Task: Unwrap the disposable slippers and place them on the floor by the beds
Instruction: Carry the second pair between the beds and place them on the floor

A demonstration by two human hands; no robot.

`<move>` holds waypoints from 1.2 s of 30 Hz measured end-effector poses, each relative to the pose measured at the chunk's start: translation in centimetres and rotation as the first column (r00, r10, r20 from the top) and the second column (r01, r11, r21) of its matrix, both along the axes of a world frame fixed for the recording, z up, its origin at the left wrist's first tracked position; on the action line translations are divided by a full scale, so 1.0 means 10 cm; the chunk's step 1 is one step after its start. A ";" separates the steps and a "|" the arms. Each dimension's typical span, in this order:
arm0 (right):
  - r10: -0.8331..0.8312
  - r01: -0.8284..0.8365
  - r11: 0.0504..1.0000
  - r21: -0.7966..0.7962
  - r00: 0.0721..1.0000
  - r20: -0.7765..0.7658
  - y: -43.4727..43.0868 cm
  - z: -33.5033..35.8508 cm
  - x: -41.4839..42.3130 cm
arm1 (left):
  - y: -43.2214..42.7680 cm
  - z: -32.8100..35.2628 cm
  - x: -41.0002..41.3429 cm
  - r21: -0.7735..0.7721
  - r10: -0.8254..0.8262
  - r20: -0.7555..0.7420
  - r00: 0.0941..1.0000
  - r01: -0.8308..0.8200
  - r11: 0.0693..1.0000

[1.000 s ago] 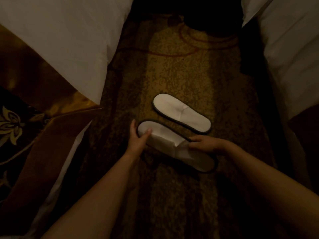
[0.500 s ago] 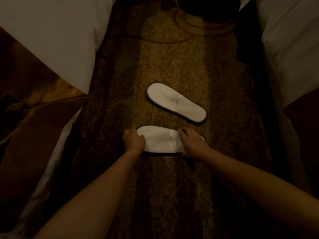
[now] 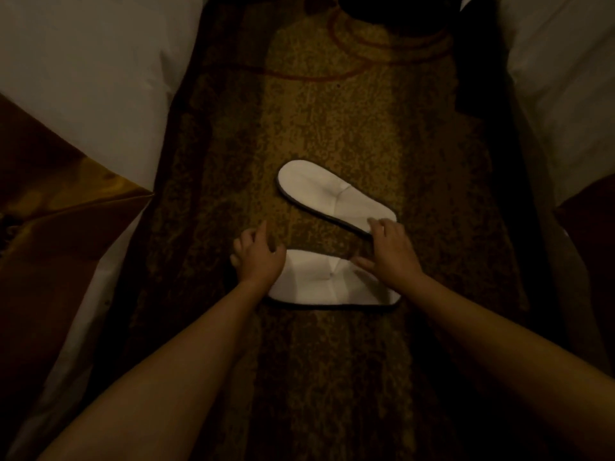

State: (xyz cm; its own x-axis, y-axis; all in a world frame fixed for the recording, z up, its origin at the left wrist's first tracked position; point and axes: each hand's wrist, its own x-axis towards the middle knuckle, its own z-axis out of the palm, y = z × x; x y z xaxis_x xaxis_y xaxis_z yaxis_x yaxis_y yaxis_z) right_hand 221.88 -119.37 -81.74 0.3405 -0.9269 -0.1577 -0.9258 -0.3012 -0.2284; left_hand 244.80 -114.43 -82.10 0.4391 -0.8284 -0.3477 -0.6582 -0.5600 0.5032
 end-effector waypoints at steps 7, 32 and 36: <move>-0.076 0.091 0.992 0.090 0.984 -0.159 -0.50 -0.03 0.01 | -0.88 0.21 0.07 0.019 -0.172 0.000 0.985 0.172 0.985; -0.101 0.055 0.947 0.316 0.986 0.132 -1.33 -0.21 -0.16 | -1.16 -0.08 0.17 0.197 -0.308 0.102 0.946 0.284 0.938; -0.075 0.038 0.956 0.289 0.990 0.118 -1.33 -0.20 -0.18 | -1.14 -0.08 0.16 0.205 -0.318 0.118 0.941 0.291 0.935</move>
